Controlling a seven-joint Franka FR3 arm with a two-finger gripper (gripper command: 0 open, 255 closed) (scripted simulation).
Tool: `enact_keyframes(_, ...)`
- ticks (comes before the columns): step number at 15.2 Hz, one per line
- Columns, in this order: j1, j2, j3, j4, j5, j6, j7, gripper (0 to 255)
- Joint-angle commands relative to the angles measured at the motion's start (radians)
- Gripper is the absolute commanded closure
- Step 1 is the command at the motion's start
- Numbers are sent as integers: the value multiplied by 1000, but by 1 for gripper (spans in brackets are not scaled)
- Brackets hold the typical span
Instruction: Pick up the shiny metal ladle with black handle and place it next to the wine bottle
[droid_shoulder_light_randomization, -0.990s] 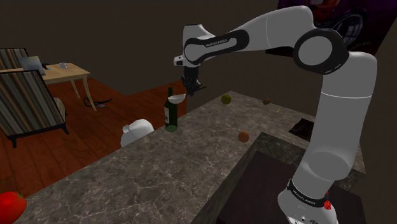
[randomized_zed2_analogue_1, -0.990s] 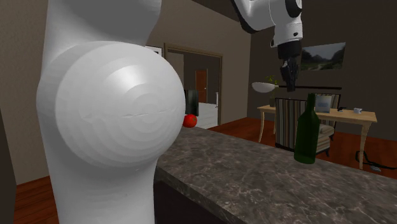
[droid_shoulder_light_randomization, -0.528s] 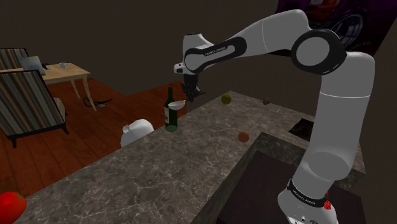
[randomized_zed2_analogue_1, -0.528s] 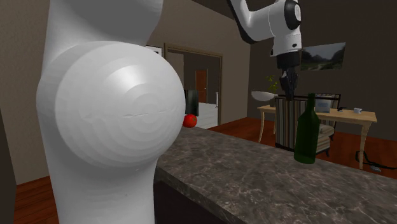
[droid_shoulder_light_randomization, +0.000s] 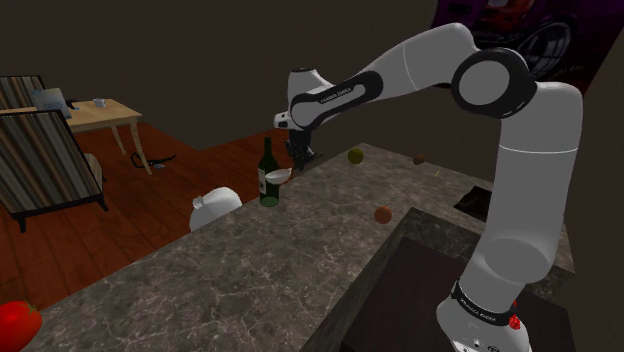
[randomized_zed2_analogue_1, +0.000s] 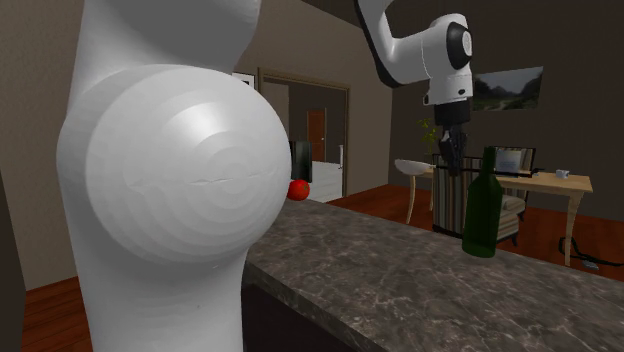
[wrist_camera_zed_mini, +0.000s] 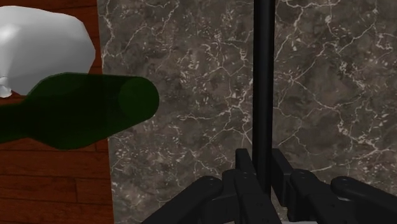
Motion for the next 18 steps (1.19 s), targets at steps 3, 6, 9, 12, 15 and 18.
enact_keyframes(3, 1, 22, -1, -26, -6, 48, 9, 255)
enact_keyframes(6, 2, 39, -2, -44, -11, 82, 15, 255)
enact_keyframes(9, 2, 58, -4, -60, -16, 117, 22, 255)
enact_keyframes(12, 3, 78, -6, -74, -21, 151, 28, 255)
enact_keyframes(15, 4, 99, -8, -86, -26, 184, 34, 255)
enact_keyframes(18, 5, 122, -10, -96, -32, 216, 41, 255)
